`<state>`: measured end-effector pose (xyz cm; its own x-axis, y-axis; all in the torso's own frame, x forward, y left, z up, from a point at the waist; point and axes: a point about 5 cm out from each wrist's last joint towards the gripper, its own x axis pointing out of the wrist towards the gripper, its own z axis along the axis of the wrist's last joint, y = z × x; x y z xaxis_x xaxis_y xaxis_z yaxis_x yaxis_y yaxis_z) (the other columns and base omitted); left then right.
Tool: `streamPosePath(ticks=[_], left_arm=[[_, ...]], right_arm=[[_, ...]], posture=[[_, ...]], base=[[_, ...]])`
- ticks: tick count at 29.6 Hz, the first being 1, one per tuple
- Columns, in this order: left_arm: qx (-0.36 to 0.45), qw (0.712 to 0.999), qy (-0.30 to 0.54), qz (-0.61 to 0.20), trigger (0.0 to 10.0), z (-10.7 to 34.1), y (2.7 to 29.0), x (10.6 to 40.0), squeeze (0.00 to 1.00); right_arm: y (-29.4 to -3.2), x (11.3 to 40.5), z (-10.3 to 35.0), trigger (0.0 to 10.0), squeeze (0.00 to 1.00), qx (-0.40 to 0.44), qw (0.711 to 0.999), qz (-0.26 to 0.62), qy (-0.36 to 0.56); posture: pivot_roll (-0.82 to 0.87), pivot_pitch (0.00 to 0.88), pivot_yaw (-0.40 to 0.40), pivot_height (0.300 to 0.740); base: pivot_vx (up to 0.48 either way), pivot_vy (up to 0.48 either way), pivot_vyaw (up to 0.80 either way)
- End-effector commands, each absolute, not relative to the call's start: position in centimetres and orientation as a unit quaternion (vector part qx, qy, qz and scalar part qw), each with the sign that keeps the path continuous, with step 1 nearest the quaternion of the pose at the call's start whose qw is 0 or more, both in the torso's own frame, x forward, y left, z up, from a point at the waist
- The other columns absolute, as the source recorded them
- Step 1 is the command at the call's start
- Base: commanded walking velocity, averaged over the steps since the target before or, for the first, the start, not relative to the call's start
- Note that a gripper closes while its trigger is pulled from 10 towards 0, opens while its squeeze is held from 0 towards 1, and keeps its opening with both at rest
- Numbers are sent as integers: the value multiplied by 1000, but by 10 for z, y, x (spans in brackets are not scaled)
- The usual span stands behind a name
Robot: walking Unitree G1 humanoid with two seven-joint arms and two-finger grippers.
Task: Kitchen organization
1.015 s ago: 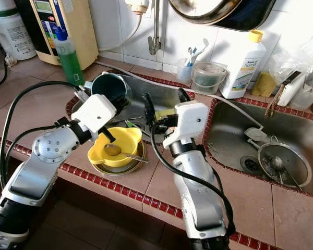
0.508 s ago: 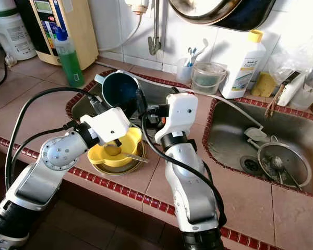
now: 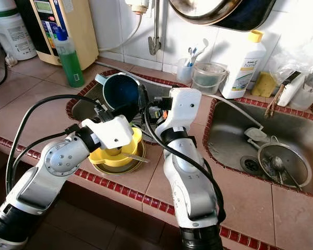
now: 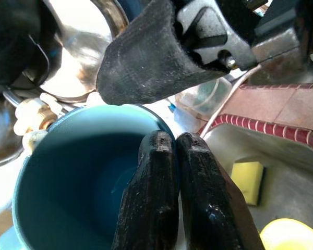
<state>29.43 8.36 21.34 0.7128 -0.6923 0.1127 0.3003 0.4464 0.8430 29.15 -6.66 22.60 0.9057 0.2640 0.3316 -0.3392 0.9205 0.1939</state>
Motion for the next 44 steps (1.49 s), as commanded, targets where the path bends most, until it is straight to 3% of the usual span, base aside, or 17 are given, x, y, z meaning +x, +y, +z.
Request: streamPosePath(ticks=[1,9,18,44], left_arm=[[438,804,-231,-329,10000,209,74,290,0],[434,817,-224,-308,10000,211,83,300,0],[455,803,-243,-299,10000,216,83,298,0],[483,770,-283,-307,10000,217,69,284,0]], right_arm=[[-51,281,240,10000,0,148,950,212,-176],[-49,275,233,10000,0,145,945,244,-163],[-56,280,228,10000,0,144,961,193,-132],[-63,291,238,10000,0,192,968,126,-106]], posture=[[-204,46,-4,740],[-206,54,-6,740],[-206,54,-6,740],[-199,61,-8,740]], base=[[0,0,0],[0,0,0],[0,0,0],[0,0,0]])
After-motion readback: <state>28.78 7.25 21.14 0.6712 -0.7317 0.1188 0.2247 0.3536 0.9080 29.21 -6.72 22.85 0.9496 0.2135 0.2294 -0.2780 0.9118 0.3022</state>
